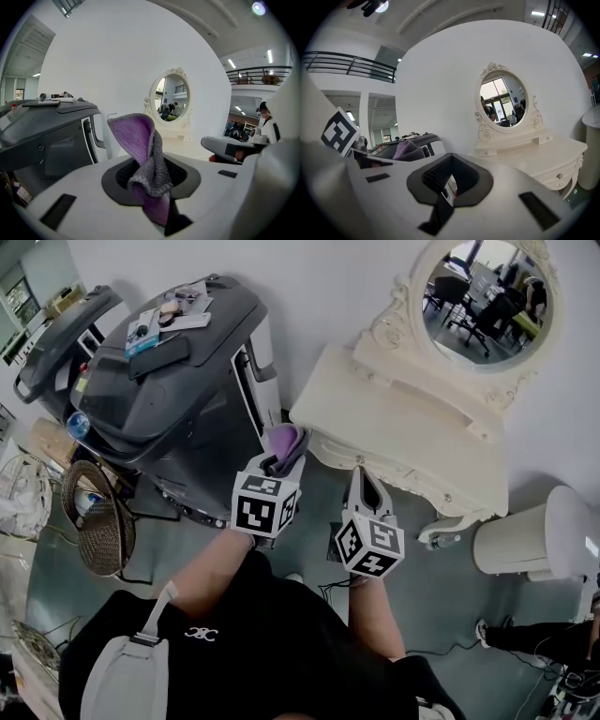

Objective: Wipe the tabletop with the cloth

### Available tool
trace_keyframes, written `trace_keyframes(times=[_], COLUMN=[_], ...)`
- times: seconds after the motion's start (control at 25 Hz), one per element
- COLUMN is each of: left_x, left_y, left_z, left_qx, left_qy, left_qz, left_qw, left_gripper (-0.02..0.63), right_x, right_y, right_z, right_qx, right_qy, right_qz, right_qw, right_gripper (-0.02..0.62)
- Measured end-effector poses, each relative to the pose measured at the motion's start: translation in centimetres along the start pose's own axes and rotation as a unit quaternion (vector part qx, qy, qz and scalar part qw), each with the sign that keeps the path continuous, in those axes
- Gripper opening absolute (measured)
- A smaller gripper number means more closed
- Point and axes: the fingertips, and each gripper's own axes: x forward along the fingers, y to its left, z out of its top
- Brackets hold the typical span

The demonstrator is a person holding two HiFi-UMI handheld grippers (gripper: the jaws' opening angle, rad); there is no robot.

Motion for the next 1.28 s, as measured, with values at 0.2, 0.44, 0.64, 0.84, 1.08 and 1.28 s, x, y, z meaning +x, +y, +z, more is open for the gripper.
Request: trace_keyframes(times=[0.2, 0.44, 0.64, 0.84, 1.08, 1.28], left_x=[0.9, 3.3, 7.5, 12.2, 16.9, 19.7], left_y=[-0.3, 1.0, 1.8, 3.6, 6.5, 9.0], left_z=[-0.2, 0.6, 3.0, 5.9, 9.2, 10.7], left_qx=[0.009, -0.006, 0.006, -0.002, -0.006, 0.008], left_qy=[0.006, 0.007, 0.002, -0.003, 0.000, 0.001], left_qz=[0.005, 0.007, -0.008, -0.029, -0.049, -0.055], left_qw=[0.9999, 0.9999, 0.9999, 0.9996, 0.9988, 0.9984], left_gripper=[0.098, 0.097, 0.097, 0.097, 0.097, 0.098], right_x=[0.5, 3.3, 6.9, 11.8, 17.6, 21.7], right_y=[-0.9, -1.1, -2.1, -3.3, -3.2, -3.3], right_z=[-0.5, -0.2, 0.6, 2.8, 4.4, 4.7], right_qx=[0.003, -0.003, -0.019, -0.034, -0.033, -0.024], right_qy=[0.006, 0.015, 0.023, 0.022, 0.032, 0.036], right_qz=[0.004, 0.013, 0.009, 0.000, -0.001, -0.007], right_qw=[1.000, 1.000, 0.999, 0.999, 0.999, 0.999], right_gripper=[0.012, 0.012, 0.012, 0.012, 0.012, 0.012])
